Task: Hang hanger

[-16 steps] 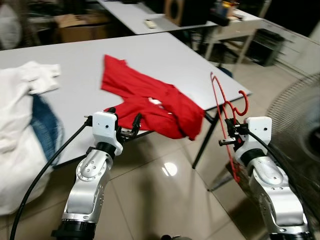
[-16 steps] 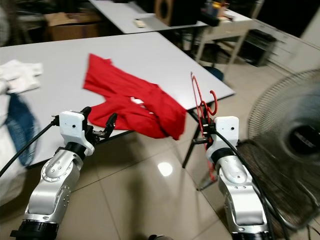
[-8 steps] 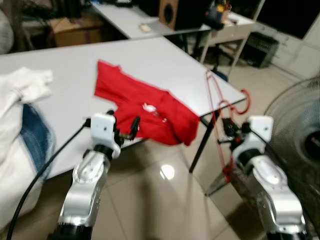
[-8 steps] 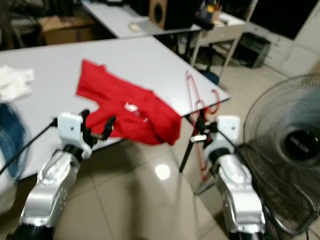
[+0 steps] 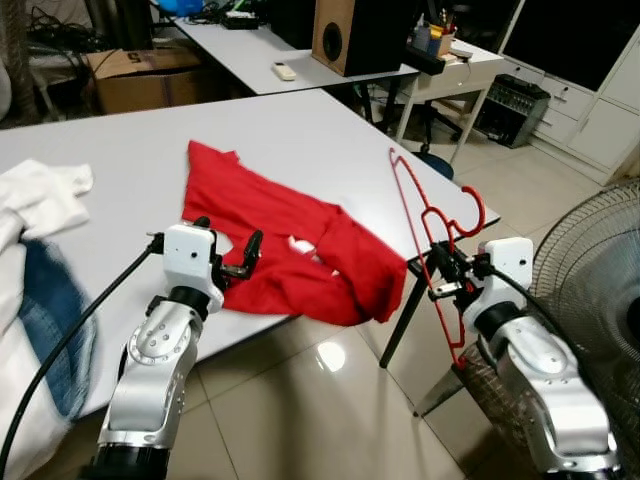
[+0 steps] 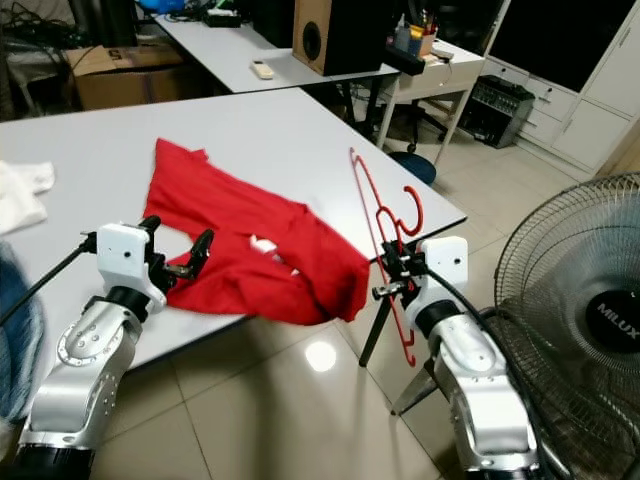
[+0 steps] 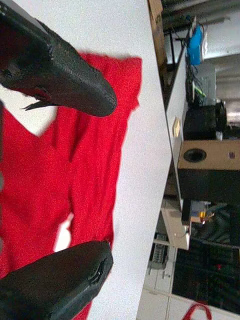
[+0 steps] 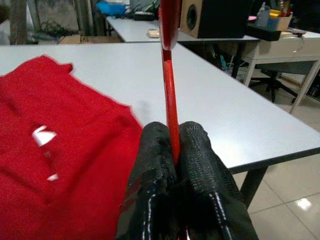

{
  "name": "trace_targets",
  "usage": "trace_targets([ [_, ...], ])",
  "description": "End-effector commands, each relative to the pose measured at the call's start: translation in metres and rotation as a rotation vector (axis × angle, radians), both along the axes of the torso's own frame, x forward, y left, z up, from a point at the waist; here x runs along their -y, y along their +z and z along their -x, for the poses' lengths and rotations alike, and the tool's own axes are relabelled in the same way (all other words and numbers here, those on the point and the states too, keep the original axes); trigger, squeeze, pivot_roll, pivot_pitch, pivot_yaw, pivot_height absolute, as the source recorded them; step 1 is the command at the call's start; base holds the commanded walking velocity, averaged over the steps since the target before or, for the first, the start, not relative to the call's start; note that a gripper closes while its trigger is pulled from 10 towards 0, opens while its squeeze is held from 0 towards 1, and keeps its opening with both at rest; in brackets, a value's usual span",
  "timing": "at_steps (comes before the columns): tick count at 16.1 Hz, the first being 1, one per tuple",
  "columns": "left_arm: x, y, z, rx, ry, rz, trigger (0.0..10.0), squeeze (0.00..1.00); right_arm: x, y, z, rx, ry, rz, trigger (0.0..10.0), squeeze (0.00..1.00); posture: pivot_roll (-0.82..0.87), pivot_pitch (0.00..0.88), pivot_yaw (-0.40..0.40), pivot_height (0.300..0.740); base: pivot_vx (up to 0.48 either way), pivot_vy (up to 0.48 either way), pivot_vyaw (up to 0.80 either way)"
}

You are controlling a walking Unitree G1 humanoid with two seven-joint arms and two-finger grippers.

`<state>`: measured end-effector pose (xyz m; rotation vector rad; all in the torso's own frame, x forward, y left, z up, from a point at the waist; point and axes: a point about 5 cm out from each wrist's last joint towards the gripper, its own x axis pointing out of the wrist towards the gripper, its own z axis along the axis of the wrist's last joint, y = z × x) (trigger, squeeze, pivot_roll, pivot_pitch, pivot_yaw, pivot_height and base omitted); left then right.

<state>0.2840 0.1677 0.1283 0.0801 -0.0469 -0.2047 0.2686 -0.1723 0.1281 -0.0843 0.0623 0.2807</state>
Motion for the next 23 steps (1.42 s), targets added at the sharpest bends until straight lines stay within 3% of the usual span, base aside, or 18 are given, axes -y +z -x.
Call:
trace_targets([
  [1, 0.008, 0.005, -0.004, 0.009, -0.026, 0.002, 10.0, 0.11, 0.012, 0.000, 0.001, -0.009, -0.028, 0.010, 10.0, 0.00, -0.01, 0.007, -0.044, 0.740, 0.337, 0.000, 0.00],
  [5, -0.009, 0.005, -0.008, -0.021, 0.011, -0.032, 10.0, 0.10, 0.008, 0.003, 0.012, -0.025, 0.144, 0.042, 10.0, 0.00, -0.02, 0.022, -0.035, 0.740, 0.070, 0.000, 0.00],
  [7, -0.016, -0.010, -0.006, -0.129, -0.041, -0.142, 10.0, 0.09, 0.013, 0.007, 0.013, -0.025, 0.192, 0.078, 10.0, 0.00, -0.02, 0.022, -0.035, 0.740, 0.000, 0.000, 0.00],
  [9, -0.026, -0.020, -0.005, -0.228, -0.065, -0.162, 10.0, 0.10, 0.017, 0.012, 0.012, -0.024, 0.219, 0.088, 10.0, 0.00, -0.02, 0.025, -0.029, 0.740, 0.000, 0.000, 0.00],
  [10, -0.033, -0.021, -0.002, -0.277, -0.075, -0.115, 10.0, 1.00, 0.019, 0.018, 0.017, -0.033, 0.296, 0.090, 10.0, 0.00, -0.02, 0.025, -0.023, 0.740, 0.000, 0.000, 0.00],
  [12, -0.038, -0.020, -0.002, -0.291, -0.081, -0.092, 10.0, 1.00, 0.019, 0.023, 0.024, -0.046, 0.369, 0.099, 10.0, 0.00, -0.02, 0.026, -0.020, 0.740, 0.000, 0.000, 0.00],
  [14, -0.047, -0.018, -0.006, -0.313, -0.048, -0.160, 10.0, 1.00, 0.025, 0.029, 0.034, -0.086, 0.481, 0.134, 10.0, 0.00, -0.02, 0.027, -0.016, 0.740, 0.000, 0.000, 0.00],
  [15, -0.050, -0.016, -0.009, -0.317, -0.041, -0.169, 10.0, 0.77, 0.030, 0.032, 0.037, -0.100, 0.517, 0.162, 10.0, 0.00, -0.02, 0.027, -0.016, 0.740, 0.000, 0.000, 0.00],
  [17, -0.052, -0.014, -0.009, -0.352, -0.074, -0.178, 10.0, 0.07, 0.040, 0.039, 0.040, -0.127, 0.550, 0.203, 10.0, 0.00, -0.02, 0.030, -0.015, 0.740, 0.000, 0.000, 0.00],
  [18, -0.052, -0.019, -0.005, -0.408, -0.110, -0.183, 10.0, 0.00, 0.043, 0.040, 0.040, -0.132, 0.543, 0.215, 10.0, 0.00, -0.02, 0.030, -0.014, 0.740, 0.000, 0.000, 0.00],
  [22, -0.057, -0.030, 0.001, -0.497, -0.097, -0.178, 10.0, 0.00, 0.043, 0.038, 0.043, -0.155, 0.548, 0.216, 10.0, 0.00, -0.02, 0.031, -0.011, 0.740, 0.000, 0.000, 0.00],
  [23, -0.055, -0.031, 0.001, -0.507, -0.105, -0.169, 6.9, 0.00, 0.044, 0.037, 0.042, -0.156, 0.535, 0.218, 10.0, 0.00, -0.02, 0.031, -0.011, 0.740, 0.000, 0.000, 0.00],
])
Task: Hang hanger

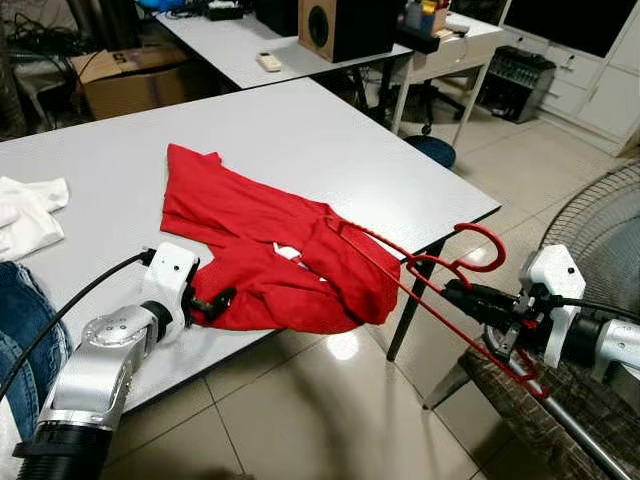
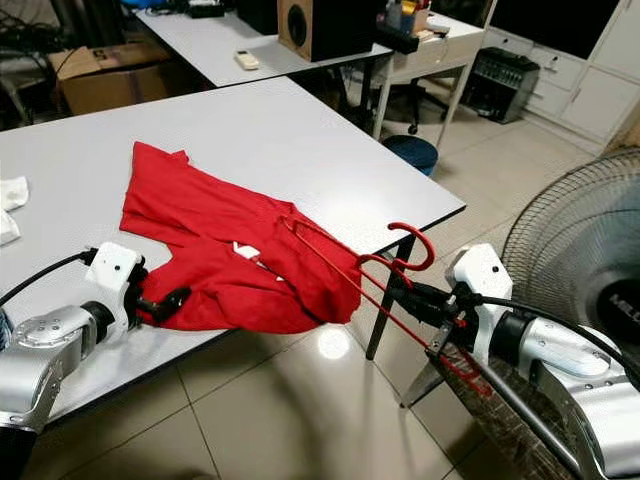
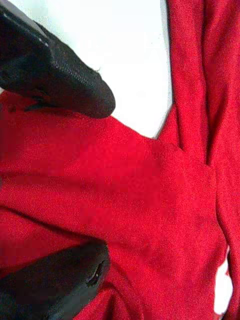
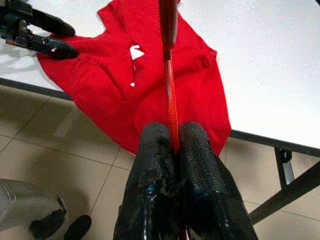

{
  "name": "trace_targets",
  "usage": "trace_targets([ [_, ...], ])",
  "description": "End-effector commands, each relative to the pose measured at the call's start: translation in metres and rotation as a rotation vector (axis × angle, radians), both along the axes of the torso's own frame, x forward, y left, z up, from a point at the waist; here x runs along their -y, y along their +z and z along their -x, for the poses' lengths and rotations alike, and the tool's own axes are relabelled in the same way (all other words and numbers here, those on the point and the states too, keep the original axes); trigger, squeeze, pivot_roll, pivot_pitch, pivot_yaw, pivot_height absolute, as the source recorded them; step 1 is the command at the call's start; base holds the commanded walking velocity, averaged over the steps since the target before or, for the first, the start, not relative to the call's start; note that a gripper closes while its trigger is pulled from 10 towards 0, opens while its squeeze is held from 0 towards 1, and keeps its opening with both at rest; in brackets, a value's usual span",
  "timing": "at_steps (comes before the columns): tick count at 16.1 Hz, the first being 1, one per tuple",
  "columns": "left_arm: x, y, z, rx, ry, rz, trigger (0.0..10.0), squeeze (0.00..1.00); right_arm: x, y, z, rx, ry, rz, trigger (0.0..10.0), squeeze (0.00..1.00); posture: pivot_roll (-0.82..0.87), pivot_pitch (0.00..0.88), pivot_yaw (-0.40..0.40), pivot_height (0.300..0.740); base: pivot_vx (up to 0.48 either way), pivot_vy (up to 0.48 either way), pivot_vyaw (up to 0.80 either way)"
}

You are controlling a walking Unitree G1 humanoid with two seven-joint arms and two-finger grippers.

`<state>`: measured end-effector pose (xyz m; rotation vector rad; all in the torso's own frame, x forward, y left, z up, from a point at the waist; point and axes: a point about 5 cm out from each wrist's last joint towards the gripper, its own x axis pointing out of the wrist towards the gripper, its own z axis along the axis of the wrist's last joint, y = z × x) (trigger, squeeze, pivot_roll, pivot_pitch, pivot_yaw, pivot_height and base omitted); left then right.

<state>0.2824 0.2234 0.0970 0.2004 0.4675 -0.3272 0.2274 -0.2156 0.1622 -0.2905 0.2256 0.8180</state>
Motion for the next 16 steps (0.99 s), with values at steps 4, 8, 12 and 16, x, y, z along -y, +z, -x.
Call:
trace_targets([
  [4, 0.009, -0.003, -0.002, -0.039, -0.032, 0.026, 0.0, 0.00, 0.009, 0.000, -0.007, 0.020, -0.106, 0.025, 10.0, 0.00, -0.02, 0.032, -0.005, 0.740, 0.000, 0.000, 0.00],
  [8, 0.020, -0.003, -0.006, -0.051, -0.075, 0.056, 0.0, 0.00, 0.022, -0.005, -0.018, 0.039, -0.273, 0.031, 10.0, 0.00, -0.02, 0.032, 0.000, 0.740, 0.000, 0.000, 0.00],
  [12, 0.021, 0.000, -0.008, -0.034, -0.068, 0.076, 0.0, 0.00, 0.025, -0.007, -0.020, 0.046, -0.318, 0.012, 10.0, 0.00, -0.02, 0.027, 0.005, 0.740, 0.000, 0.000, 0.00],
  [16, 0.018, 0.009, -0.020, 0.036, -0.011, 0.116, 0.0, 0.00, 0.032, -0.007, -0.021, 0.072, -0.389, 0.007, 10.0, 0.00, -0.03, 0.026, 0.017, 0.740, 0.000, 0.000, 0.00],
])
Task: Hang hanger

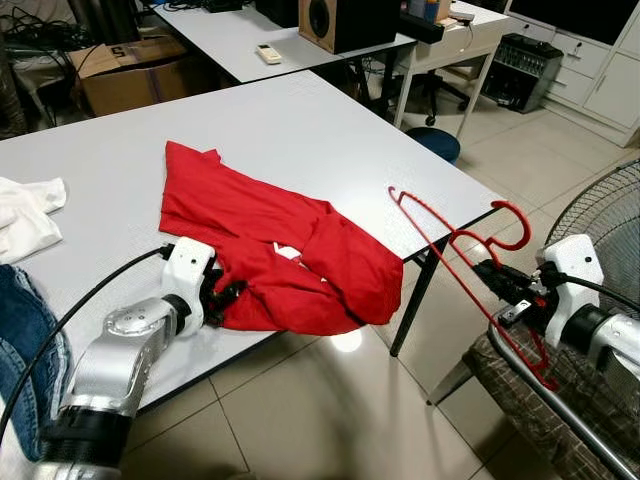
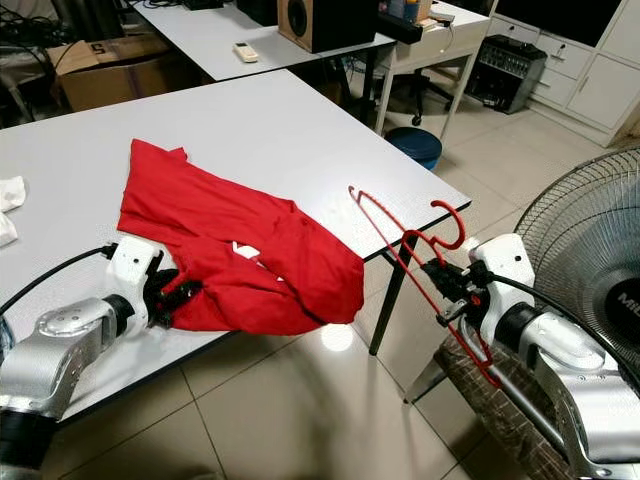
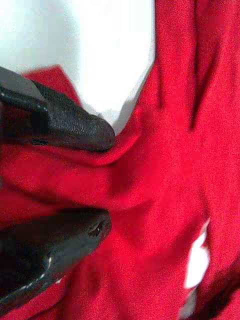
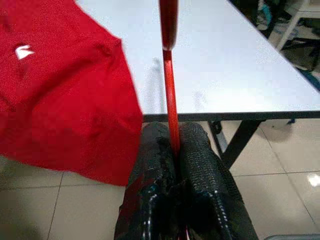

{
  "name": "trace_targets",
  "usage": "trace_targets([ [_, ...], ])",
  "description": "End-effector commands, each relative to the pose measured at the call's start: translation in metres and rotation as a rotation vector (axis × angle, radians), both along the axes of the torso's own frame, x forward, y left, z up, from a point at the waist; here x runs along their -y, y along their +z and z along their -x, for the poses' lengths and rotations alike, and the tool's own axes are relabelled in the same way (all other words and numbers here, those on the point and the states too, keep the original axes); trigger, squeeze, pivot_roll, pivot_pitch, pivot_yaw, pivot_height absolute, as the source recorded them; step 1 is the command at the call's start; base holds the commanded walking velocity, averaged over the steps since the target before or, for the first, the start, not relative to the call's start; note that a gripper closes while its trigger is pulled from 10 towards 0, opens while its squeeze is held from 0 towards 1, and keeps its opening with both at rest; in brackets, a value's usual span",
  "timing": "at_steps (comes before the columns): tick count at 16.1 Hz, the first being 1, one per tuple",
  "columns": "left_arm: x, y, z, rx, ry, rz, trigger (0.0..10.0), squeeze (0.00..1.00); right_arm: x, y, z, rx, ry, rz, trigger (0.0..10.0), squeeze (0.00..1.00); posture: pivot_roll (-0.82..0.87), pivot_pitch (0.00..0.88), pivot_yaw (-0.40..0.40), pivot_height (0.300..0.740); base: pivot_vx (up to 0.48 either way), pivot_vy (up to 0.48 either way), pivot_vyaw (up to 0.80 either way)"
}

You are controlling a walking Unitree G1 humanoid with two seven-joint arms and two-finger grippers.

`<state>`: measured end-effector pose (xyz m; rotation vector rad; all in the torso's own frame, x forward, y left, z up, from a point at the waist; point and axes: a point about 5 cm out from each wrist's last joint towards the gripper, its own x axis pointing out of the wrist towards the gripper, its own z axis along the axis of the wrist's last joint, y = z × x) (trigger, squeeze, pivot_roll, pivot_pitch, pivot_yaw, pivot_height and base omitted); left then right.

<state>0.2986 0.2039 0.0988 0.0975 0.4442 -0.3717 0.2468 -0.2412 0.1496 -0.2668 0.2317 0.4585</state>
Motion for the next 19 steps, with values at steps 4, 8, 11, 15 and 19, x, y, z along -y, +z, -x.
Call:
trace_targets([
  [4, -0.003, 0.039, -0.031, 0.198, 0.103, 0.099, 0.0, 0.00, 0.009, -0.001, -0.007, 0.055, -0.159, -0.022, 10.0, 0.00, -0.04, 0.020, 0.029, 0.740, 0.000, 0.000, 0.00],
  [8, 0.004, 0.052, -0.046, 0.237, 0.067, 0.108, 0.0, 0.00, 0.000, -0.008, -0.005, 0.056, -0.197, -0.053, 10.0, 0.00, -0.06, 0.009, 0.060, 0.740, 0.000, 0.000, 0.00],
  [11, 0.039, 0.048, -0.028, 0.185, -0.321, 0.158, 0.0, 0.00, -0.008, -0.012, 0.006, 0.040, -0.155, -0.066, 10.0, 0.00, -0.07, 0.000, 0.077, 0.740, 0.000, 0.000, 0.00],
  [15, 0.056, 0.022, -0.027, 0.040, -0.533, -0.008, 0.0, 0.00, -0.012, -0.012, 0.009, 0.028, -0.111, -0.045, 10.0, 0.00, -0.08, 0.000, 0.074, 0.740, 0.000, 0.000, 0.00],
  [19, 0.056, 0.010, -0.052, -0.034, -0.461, -0.189, 0.0, 0.00, -0.012, -0.013, 0.007, 0.014, -0.092, -0.030, 10.0, 0.00, -0.08, 0.020, 0.057, 0.740, 0.000, 0.000, 0.00],
])
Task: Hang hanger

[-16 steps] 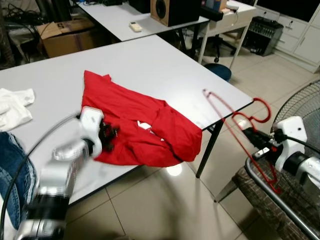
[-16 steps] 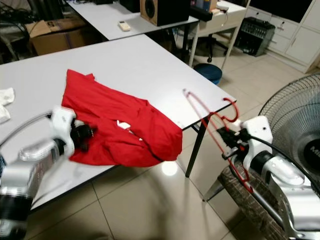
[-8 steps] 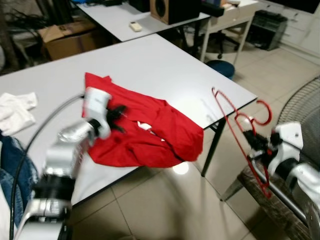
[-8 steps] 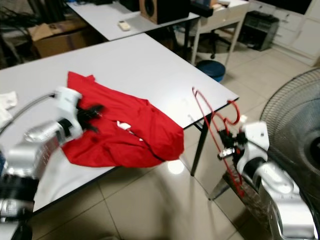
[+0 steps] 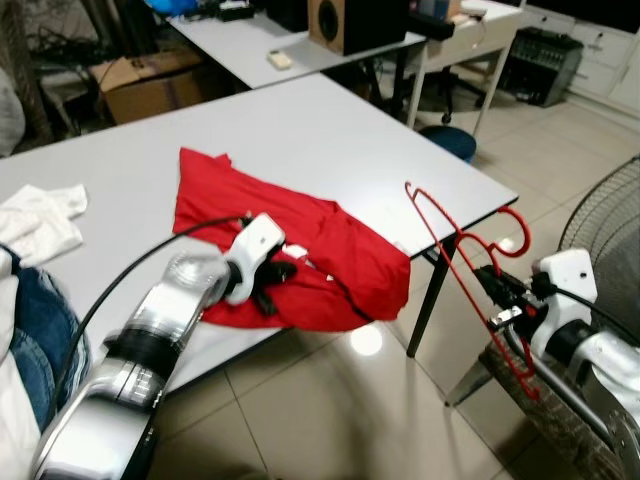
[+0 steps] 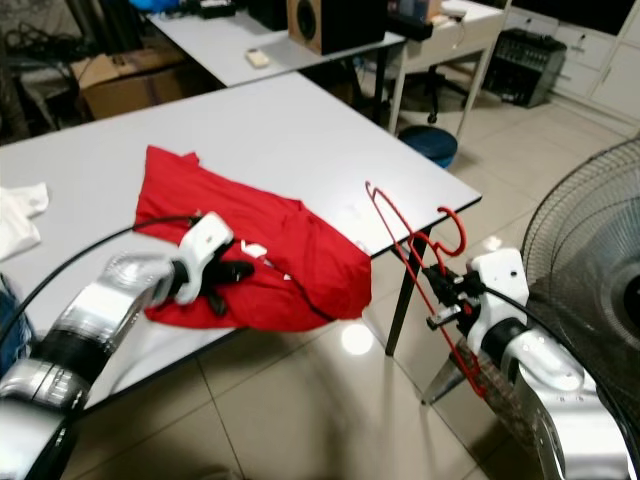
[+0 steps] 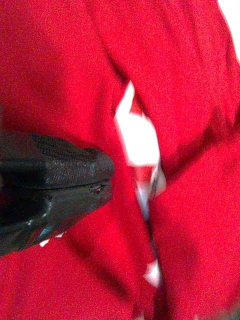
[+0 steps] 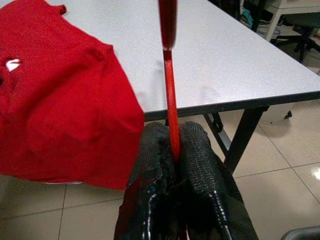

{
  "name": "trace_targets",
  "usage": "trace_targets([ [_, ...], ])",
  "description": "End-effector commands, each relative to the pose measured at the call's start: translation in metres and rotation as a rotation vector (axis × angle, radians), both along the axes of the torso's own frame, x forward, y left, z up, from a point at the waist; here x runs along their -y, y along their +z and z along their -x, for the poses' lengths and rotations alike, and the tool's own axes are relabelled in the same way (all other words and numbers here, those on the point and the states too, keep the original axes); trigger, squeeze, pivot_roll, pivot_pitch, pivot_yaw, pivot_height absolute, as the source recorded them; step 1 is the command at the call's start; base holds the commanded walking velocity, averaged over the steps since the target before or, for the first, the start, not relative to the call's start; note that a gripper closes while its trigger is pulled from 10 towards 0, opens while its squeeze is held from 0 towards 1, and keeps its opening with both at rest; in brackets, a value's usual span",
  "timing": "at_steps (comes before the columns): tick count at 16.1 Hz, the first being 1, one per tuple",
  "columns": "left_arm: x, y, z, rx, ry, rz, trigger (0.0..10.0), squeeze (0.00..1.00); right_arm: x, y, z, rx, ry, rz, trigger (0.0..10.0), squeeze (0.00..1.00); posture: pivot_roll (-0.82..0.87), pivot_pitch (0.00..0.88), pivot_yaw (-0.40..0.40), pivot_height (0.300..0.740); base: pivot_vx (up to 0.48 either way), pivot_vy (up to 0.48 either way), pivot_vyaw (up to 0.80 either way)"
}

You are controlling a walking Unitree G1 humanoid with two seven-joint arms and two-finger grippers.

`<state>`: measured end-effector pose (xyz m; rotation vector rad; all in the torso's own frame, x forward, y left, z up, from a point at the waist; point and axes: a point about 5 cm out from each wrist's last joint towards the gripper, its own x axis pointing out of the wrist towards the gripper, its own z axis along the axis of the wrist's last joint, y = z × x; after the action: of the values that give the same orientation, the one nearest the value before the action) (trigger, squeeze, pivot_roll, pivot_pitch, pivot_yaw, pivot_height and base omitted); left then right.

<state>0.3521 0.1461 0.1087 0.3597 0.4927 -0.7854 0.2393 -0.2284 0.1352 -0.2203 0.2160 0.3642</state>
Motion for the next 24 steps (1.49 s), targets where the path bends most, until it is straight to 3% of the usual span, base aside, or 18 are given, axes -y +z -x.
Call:
trace_targets([
  [1, -0.003, -0.001, -0.008, 0.017, 0.067, -0.048, 0.0, 0.00, 0.002, 0.003, -0.002, -0.006, 0.003, 0.011, 10.0, 0.00, -0.08, 0.037, 0.045, 0.740, 0.000, 0.000, 0.00],
  [3, -0.010, -0.001, -0.018, 0.046, 0.183, -0.083, 0.0, 0.00, 0.004, 0.005, -0.004, -0.009, -0.011, 0.016, 10.0, 0.00, -0.07, 0.052, 0.038, 0.740, 0.000, 0.000, 0.00],
  [8, -0.064, 0.041, -0.044, 0.386, 0.716, -0.201, 0.0, 0.00, 0.008, 0.007, -0.010, 0.021, -0.084, 0.046, 10.0, 0.00, -0.09, 0.061, 0.050, 0.740, 0.000, 0.000, 0.00],
  [11, -0.070, 0.051, -0.047, 0.443, 0.784, -0.207, 0.0, 0.00, 0.009, 0.008, -0.011, 0.030, -0.098, 0.046, 10.0, 0.00, -0.09, 0.062, 0.054, 0.740, 0.000, 0.000, 0.00],
  [12, -0.065, 0.062, -0.051, 0.462, 0.783, -0.109, 0.0, 0.00, 0.010, 0.010, -0.010, 0.036, -0.106, 0.044, 10.0, 0.00, -0.09, 0.062, 0.067, 0.740, 0.000, 0.000, 0.00],
  [13, -0.043, 0.074, -0.057, 0.445, 0.623, 0.090, 0.0, 0.00, 0.011, 0.010, -0.008, 0.040, -0.114, 0.042, 10.0, 0.00, -0.09, 0.062, 0.074, 0.740, 0.000, 0.000, 0.00],
  [14, -0.035, 0.077, -0.057, 0.439, 0.559, 0.136, 0.0, 0.00, 0.012, 0.010, -0.007, 0.040, -0.115, 0.042, 10.0, 0.00, -0.09, 0.062, 0.074, 0.740, 0.000, 0.000, 0.00],
  [15, -0.015, 0.069, -0.052, 0.353, 0.291, 0.178, 0.0, 0.00, 0.010, 0.007, -0.003, 0.028, -0.092, 0.040, 10.0, 0.00, -0.08, 0.061, 0.078, 0.740, 0.000, 0.000, 0.00],
  [16, -0.001, 0.057, -0.041, 0.274, 0.044, 0.161, 0.0, 0.00, 0.006, 0.005, 0.000, 0.015, -0.055, 0.039, 10.0, 0.00, -0.08, 0.060, 0.079, 0.740, 0.000, 0.000, 0.00],
  [18, 0.006, 0.045, -0.029, 0.187, -0.159, 0.152, 0.0, 0.00, 0.000, 0.004, 0.003, 0.001, 0.003, 0.047, 10.0, 0.00, -0.08, 0.058, 0.078, 0.740, 0.000, 0.000, 0.00],
  [19, 0.006, 0.045, -0.029, 0.187, -0.159, 0.152, 0.0, 0.00, 0.000, 0.004, 0.003, 0.001, 0.003, 0.047, 10.0, 0.00, -0.08, 0.058, 0.078, 0.740, 0.000, 0.000, 0.00],
  [21, 0.016, 0.033, -0.011, 0.048, -0.426, 0.166, 0.0, 0.00, -0.005, 0.001, 0.008, -0.038, 0.091, 0.078, 10.0, 0.00, -0.08, 0.057, 0.070, 0.740, 0.000, 0.000, 0.00],
  [24, 0.023, 0.010, 0.009, -0.112, -0.595, 0.151, 0.0, 0.00, -0.002, 0.000, 0.009, -0.052, 0.098, 0.106, 10.0, 0.00, -0.10, 0.059, 0.066, 0.740, 0.000, 0.000, 0.00],
])
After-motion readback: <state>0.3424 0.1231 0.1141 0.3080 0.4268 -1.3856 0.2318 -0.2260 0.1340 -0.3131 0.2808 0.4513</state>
